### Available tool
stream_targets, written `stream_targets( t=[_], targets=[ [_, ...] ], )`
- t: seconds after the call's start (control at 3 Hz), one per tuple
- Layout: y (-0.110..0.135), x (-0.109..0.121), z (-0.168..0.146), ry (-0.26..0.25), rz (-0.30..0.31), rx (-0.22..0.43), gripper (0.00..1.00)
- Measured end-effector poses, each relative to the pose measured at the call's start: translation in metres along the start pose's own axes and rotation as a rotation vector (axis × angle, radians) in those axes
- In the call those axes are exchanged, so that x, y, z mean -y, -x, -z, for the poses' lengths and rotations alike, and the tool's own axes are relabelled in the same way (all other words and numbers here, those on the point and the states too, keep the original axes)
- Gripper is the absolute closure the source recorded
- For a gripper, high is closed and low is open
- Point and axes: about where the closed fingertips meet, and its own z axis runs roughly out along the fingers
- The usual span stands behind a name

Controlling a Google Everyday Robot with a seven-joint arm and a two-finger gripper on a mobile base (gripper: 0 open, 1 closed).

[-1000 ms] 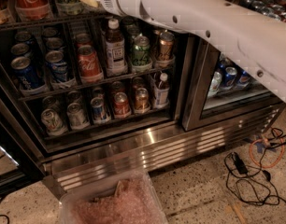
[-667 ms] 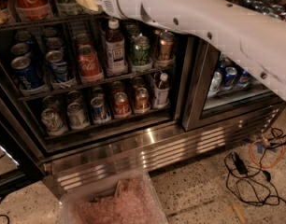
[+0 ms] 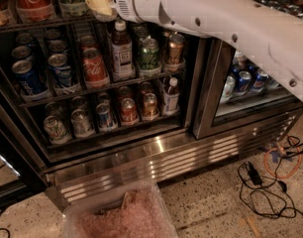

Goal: Pick water bottle from top shelf of fridge

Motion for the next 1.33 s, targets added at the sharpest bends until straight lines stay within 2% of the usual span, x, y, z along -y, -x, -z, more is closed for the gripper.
stream_targets(
  t=[1.33],
  targets=[
    [-0.008,0.011,0.019,0.039,-0.063,0.016,1.00]
  ],
)
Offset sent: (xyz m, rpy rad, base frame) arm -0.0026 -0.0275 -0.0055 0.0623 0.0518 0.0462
